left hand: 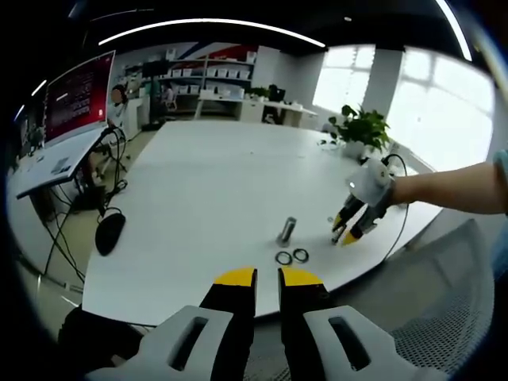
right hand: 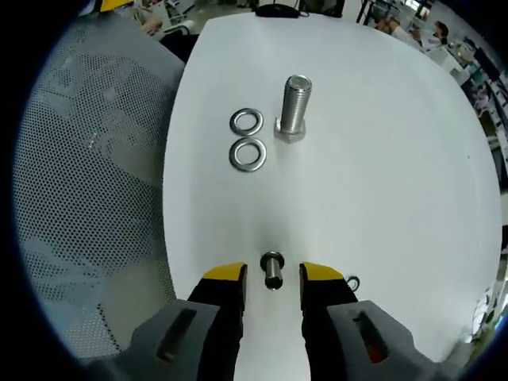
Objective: Place the washer onto the threaded stud by aligning its center hole with the stud, sliding it down to the base, and recovering from edge contact or off-axis alignment until the washer reaches the visible bottom stop.
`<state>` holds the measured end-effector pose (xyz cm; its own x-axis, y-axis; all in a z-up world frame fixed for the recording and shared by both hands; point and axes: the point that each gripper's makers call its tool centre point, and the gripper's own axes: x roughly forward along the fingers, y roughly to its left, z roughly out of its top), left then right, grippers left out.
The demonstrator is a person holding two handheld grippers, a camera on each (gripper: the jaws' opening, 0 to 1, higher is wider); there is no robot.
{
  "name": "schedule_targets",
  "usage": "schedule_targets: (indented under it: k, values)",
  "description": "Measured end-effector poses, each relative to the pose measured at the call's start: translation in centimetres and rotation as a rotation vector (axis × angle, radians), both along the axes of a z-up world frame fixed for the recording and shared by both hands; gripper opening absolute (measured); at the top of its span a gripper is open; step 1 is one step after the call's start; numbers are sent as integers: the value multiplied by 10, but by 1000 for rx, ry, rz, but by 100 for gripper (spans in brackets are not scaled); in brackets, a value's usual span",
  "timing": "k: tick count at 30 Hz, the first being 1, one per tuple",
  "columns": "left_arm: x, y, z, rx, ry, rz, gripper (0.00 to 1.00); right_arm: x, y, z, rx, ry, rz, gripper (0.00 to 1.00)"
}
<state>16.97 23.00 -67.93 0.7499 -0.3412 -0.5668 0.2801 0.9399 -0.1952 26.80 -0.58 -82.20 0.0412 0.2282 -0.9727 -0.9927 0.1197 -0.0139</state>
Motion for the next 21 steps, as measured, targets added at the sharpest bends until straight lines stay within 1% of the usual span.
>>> schedule_targets:
  k: [3,5,7,9,11,14,15,16,17,19,21]
  values:
    - [0,-1,0,1,1,-6,8,1,-3,11,24,-22,-21,28]
    - [-1,-1,0,1,2,-8,8,1,-2,21,69,-37,-59,28]
    - [-1,0,-3,0,22,1,8,1,-1,31,123,-47,-114,28]
    - [-2,-1,-3,2,22,-4,8,1,-2,43,168,-81,-148,28]
    - [-1,-1,-1,-7,12,-1,8,-3,-6,53,187,-96,-161,27]
    - [-2,-2,-3,2,20,-14,8,-10,-8,68,218,-107,-181,27]
    - [-2,-2,-3,2,19,-19,8,-15,-7,77,246,-111,-200,27]
    - [-2,-3,-3,1,18,-22,8,-18,-7,83,259,-114,-201,27]
    - [-3,-3,-3,1,20,-23,8,-22,-7,92,285,-125,-197,27]
    - [-3,-2,-4,0,27,-17,8,-25,-11,106,312,-146,-218,27]
    - [-4,-2,-6,5,38,-19,8,-25,-14,116,345,-164,-241,27]
